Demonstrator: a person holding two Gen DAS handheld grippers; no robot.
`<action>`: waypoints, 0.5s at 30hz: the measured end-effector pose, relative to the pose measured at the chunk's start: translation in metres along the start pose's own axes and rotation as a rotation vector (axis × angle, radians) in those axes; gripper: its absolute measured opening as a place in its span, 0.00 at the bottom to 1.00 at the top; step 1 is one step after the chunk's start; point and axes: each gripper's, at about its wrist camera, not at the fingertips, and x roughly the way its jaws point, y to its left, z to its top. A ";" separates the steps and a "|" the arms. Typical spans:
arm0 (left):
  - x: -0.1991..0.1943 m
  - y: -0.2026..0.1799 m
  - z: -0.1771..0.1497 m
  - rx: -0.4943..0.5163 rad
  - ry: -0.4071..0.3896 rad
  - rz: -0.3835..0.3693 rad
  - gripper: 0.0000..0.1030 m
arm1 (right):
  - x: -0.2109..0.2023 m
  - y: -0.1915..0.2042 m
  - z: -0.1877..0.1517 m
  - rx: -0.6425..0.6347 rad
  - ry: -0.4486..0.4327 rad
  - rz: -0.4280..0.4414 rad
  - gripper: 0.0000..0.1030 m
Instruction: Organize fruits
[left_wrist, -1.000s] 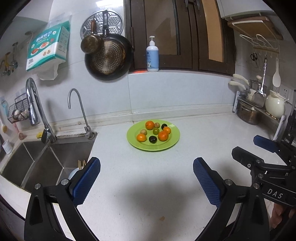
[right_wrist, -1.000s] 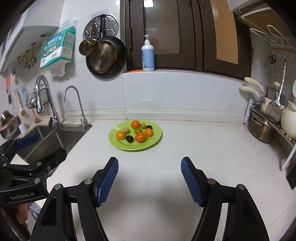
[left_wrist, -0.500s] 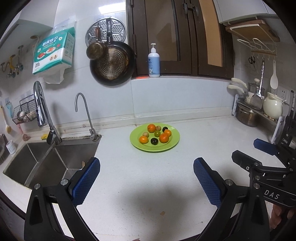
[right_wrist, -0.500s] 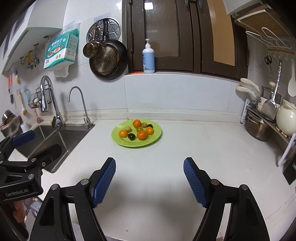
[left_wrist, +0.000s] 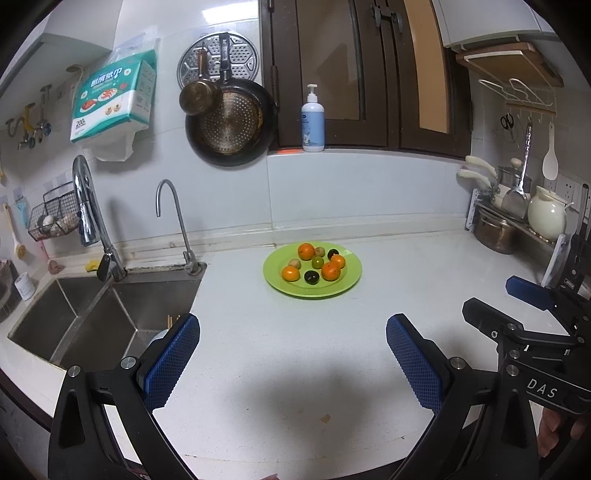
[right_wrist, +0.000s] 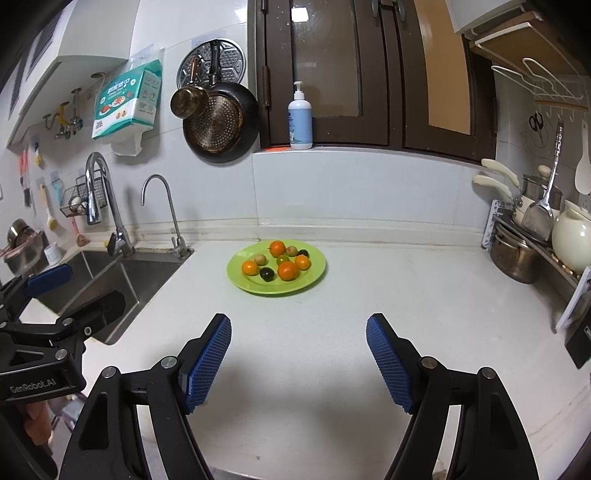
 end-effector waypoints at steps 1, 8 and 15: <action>0.000 0.000 0.000 0.000 0.002 0.001 1.00 | 0.000 0.000 0.000 -0.001 0.001 0.001 0.74; -0.003 0.000 -0.004 0.006 0.005 0.018 1.00 | 0.000 0.001 -0.001 -0.007 0.002 0.009 0.74; -0.005 -0.001 -0.005 0.014 0.002 0.022 1.00 | -0.002 0.001 -0.001 -0.009 -0.002 0.016 0.74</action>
